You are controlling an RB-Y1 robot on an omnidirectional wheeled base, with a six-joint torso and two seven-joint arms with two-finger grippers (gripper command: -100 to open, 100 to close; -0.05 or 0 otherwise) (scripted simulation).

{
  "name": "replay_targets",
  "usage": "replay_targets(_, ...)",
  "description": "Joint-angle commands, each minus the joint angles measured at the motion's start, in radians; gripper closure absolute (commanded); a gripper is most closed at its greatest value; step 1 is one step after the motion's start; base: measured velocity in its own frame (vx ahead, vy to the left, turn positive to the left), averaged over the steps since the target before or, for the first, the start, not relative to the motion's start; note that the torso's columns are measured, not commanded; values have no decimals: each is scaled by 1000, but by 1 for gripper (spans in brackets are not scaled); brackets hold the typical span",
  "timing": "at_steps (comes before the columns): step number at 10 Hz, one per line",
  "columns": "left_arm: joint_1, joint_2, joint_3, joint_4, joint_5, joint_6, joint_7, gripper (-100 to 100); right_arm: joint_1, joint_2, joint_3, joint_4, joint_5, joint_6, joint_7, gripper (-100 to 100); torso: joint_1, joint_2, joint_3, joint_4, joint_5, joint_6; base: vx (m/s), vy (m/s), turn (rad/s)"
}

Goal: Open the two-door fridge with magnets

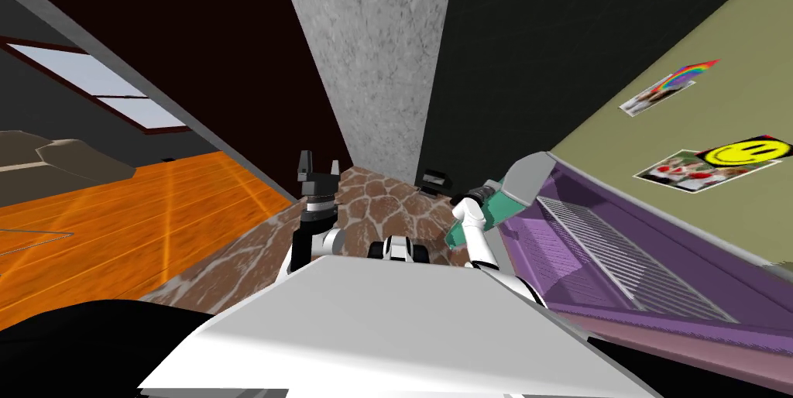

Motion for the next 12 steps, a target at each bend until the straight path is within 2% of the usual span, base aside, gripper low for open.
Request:
replay_targets(1, 0, 0, 0, 0, 0, 0, 0, 0, -7, 2, -29, 2, 24, 57, -7, 100, 0, -1, -1, 0, 0, -1, 364, 189, 8)
replay_targets(2, 0, 0, 0, 0, 0, 0, 0, 0, -8, 6, -39, 1, 30, 77, -5, 100, 0, 0, 0, 0, 0, -1, 302, 188, -24)
replay_targets(3, 0, 0, 0, 0, 0, 0, 0, 0, -8, 6, -31, 5, 26, 62, -5, 100, 1, 4, 2, -1, -2, -2, 128, 85, -6)
replay_targets(4, 0, 0, 0, 0, 0, 0, 0, 0, -15, 8, -51, -14, 41, 93, -25, -100, -5, 12, 7, 0, -5, -2, 148, 47, -25)
replay_targets(6, -1, 0, 0, 0, 0, 0, 0, 0, -15, 13, -36, 6, 42, 81, -28, -100, -2, 10, 6, 1, -2, 2, 58, 23, 28)
replay_targets(7, -1, 0, 0, 0, 0, 0, 0, 0, -15, 15, -34, 7, 41, 80, -27, 100, -1, 11, 7, 1, -2, 1, 12, 2, -1)
replay_targets(10, 0, 0, 0, 0, 0, 0, 0, 0, -19, 25, -66, 3, 57, 135, -19, 100, 2, -16, -9, -7, -3, -3, 276, 58, 1)
replay_targets(12, 0, 0, 0, 0, 0, 0, 0, 0, -21, 31, -81, 1, 65, 163, -15, 100, 4, -1, 0, -4, -3, -3, 268, 123, 0)
